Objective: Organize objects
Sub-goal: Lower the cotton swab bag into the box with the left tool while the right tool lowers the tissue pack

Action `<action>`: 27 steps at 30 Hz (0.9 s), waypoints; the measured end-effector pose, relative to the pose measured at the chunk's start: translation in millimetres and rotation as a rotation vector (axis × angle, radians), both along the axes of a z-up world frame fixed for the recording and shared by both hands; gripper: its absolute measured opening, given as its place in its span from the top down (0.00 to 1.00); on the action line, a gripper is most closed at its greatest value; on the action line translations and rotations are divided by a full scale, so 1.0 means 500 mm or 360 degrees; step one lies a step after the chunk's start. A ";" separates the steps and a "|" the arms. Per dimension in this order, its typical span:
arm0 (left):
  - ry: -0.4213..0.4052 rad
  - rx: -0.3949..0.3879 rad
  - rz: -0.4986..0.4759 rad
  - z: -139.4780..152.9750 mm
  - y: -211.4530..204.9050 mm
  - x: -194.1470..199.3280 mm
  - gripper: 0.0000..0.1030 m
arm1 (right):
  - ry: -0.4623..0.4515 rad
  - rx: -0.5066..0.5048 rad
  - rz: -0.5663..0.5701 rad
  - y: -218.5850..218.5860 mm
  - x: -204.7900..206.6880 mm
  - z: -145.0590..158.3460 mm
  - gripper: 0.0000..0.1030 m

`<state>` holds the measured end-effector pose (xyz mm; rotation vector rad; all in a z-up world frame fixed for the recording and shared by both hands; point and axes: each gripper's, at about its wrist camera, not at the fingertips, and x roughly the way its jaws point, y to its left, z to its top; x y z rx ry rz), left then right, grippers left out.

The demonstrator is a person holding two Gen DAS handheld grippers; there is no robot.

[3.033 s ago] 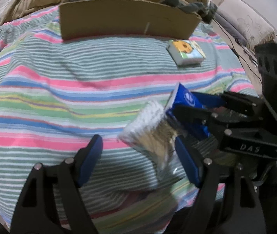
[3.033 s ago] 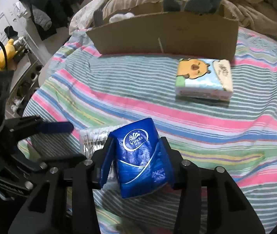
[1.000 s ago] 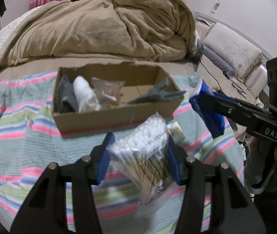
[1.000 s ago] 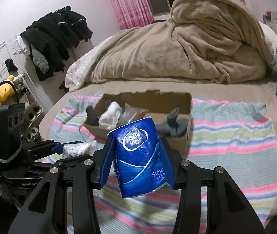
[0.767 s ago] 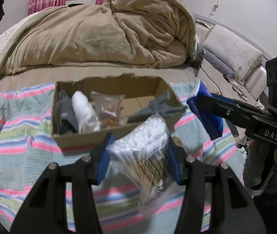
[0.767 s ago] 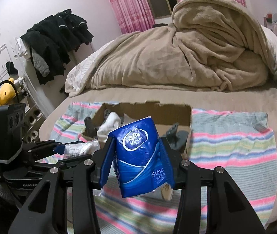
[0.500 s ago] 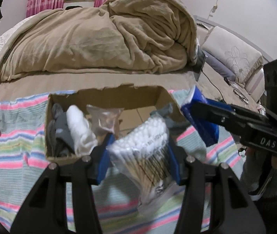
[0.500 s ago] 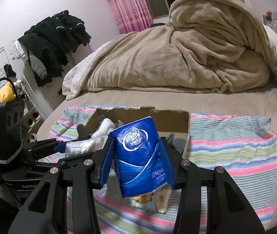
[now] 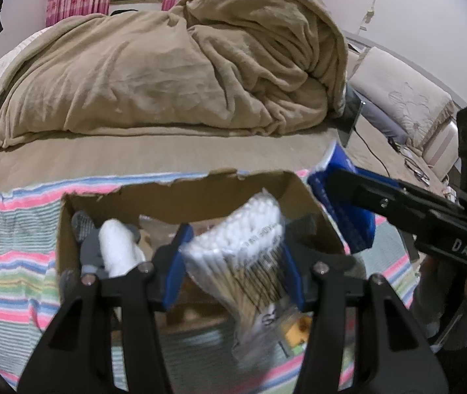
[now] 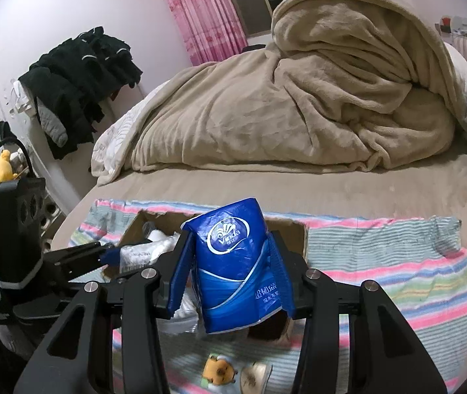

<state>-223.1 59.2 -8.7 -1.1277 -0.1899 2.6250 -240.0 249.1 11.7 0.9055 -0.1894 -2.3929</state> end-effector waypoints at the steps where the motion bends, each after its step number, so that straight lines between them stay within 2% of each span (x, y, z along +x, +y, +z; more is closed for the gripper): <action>1: -0.0005 0.0001 0.0004 -0.003 0.003 -0.008 0.49 | -0.0006 -0.0008 -0.0006 0.002 -0.006 -0.003 0.53; 15: -0.0060 -0.0061 0.0019 -0.063 0.042 -0.096 0.49 | -0.0111 -0.0065 -0.0045 0.020 -0.056 -0.051 0.53; 21: -0.0149 -0.0061 0.0066 -0.077 0.029 -0.117 0.42 | -0.0131 -0.0068 -0.0062 0.022 -0.062 -0.058 0.53; 23: -0.0145 -0.0069 0.0086 -0.073 0.025 -0.114 0.30 | -0.0139 -0.0067 -0.0064 0.020 -0.063 -0.059 0.53; 25: -0.0127 -0.0061 0.0091 -0.065 0.020 -0.105 0.24 | -0.0148 -0.0065 -0.0065 0.014 -0.064 -0.060 0.53; 27: -0.0113 -0.0052 0.0087 -0.058 0.018 -0.098 0.24 | -0.0155 -0.0059 -0.0067 0.008 -0.065 -0.061 0.53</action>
